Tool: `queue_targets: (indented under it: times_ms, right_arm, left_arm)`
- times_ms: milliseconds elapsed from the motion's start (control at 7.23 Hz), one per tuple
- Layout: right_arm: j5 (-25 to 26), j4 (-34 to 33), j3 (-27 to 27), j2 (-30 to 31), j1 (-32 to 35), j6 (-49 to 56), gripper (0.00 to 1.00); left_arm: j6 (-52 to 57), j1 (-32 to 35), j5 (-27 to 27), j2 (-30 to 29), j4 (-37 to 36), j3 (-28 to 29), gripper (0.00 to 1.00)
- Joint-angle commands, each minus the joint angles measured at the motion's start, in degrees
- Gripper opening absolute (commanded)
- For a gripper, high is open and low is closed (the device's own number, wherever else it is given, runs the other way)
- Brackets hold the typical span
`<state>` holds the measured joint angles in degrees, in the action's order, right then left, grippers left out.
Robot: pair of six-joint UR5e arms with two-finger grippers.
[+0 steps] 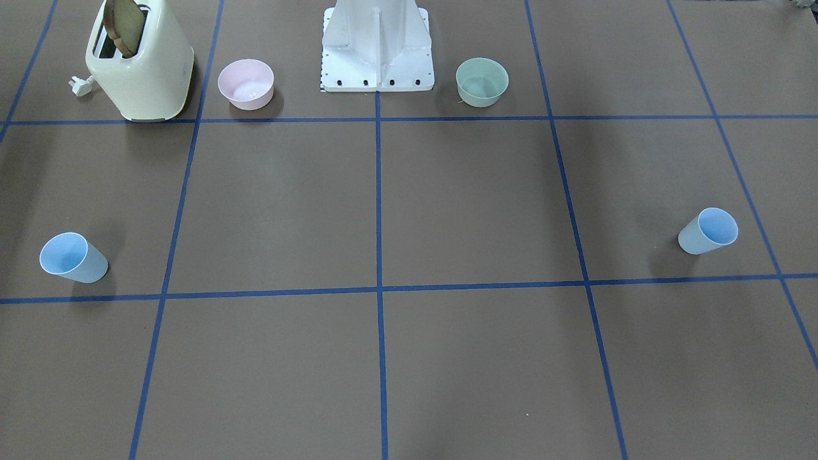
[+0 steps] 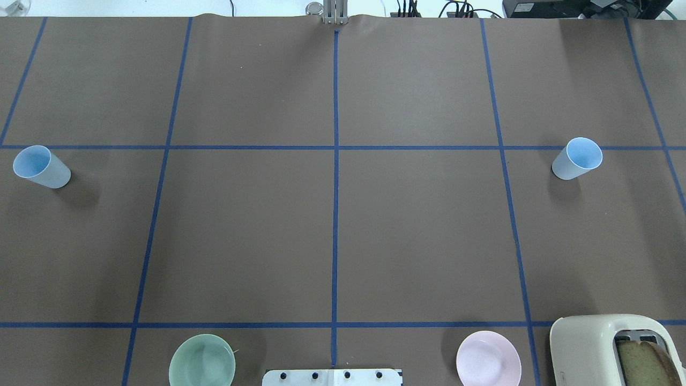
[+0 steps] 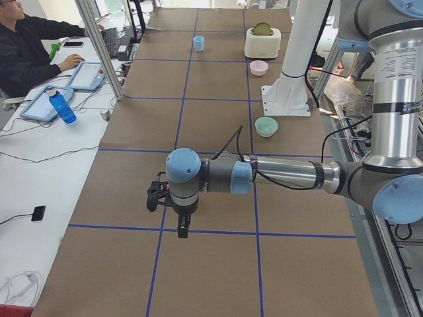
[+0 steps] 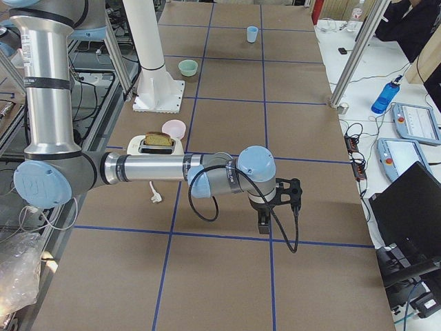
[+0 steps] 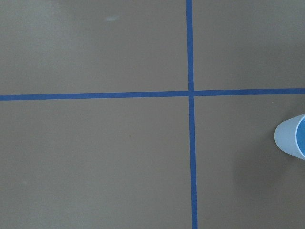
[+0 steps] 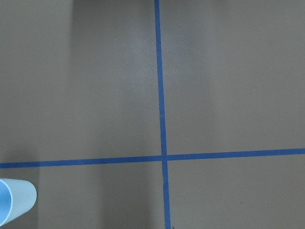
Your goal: Stack blue cups with both arms
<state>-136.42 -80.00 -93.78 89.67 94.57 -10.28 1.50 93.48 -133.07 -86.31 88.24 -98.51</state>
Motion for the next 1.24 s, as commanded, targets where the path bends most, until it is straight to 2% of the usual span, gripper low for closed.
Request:
queue_targets:
  times_ms: [0, 830, 968, 1106]
  right_arm:
    - [0.1, 0.4, 0.1, 0.1, 0.0, -0.3, 1.00]
    - [-0.8, 0.8, 0.0, 0.8, -1.9, -3.2, 1.00]
    - [-1.0, 0.9, -1.3, 1.7, -1.9, -3.4, 1.00]
    - [-1.0, 4.3, -0.9, 2.2, -1.9, -3.7, 1.00]
  left_arm:
    - [-0.2, -0.1, 0.3, -0.1, 0.2, -0.1, 0.98]
    - [-0.4, -0.1, -0.1, -0.3, 0.4, -0.9, 0.98]
    - [-0.4, -0.1, -0.3, -0.7, 0.4, -0.9, 0.98]
    - [-0.4, -0.1, -0.3, -0.9, 0.2, -1.5, 0.98]
